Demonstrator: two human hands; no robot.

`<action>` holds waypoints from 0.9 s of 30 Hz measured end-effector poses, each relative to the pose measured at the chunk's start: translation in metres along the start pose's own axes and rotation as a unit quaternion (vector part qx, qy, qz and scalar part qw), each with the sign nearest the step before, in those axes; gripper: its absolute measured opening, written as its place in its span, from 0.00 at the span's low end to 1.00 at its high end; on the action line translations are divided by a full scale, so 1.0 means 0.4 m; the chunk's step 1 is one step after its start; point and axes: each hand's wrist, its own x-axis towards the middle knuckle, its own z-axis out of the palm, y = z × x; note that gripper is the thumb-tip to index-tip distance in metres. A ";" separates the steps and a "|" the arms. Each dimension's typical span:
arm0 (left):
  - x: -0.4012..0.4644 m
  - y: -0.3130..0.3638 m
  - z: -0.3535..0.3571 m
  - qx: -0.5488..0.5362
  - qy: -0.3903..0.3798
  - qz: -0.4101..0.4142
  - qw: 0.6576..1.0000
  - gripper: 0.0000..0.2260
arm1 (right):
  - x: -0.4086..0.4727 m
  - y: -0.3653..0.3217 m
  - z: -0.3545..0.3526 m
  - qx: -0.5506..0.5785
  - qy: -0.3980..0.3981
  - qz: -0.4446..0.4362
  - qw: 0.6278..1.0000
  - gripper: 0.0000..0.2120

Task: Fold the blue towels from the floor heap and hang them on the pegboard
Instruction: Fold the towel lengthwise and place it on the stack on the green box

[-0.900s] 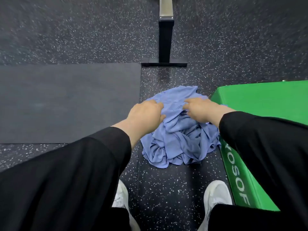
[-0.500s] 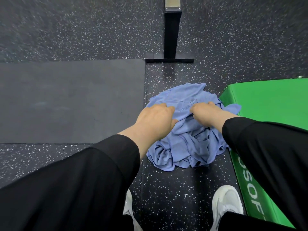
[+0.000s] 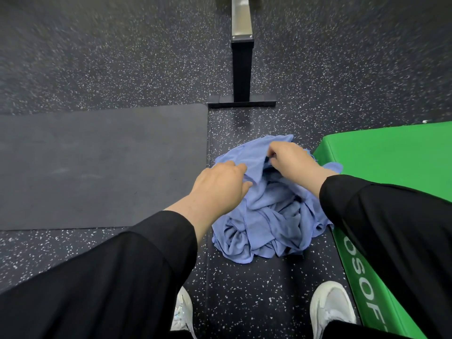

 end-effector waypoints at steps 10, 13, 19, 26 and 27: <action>-0.124 0.060 -0.201 -0.298 0.153 -0.083 0.938 0.21 | -0.198 -0.175 -0.338 0.310 0.188 0.051 0.931 0.14; -0.195 0.107 -0.259 -0.380 0.193 -0.053 0.903 0.20 | -0.289 -0.245 -0.444 0.367 0.282 -0.005 0.886 0.13; -0.284 0.184 -0.282 -0.429 0.195 -0.008 0.882 0.29 | -0.412 -0.288 -0.470 0.378 0.265 -0.028 0.887 0.09; -0.267 0.171 -0.272 -0.373 0.210 -0.036 0.903 0.13 | -0.428 -0.316 -0.458 0.374 0.206 -0.057 0.903 0.09; -0.260 0.162 -0.275 -0.359 0.201 -0.049 0.910 0.08 | -0.426 -0.316 -0.458 0.375 0.204 -0.057 0.902 0.09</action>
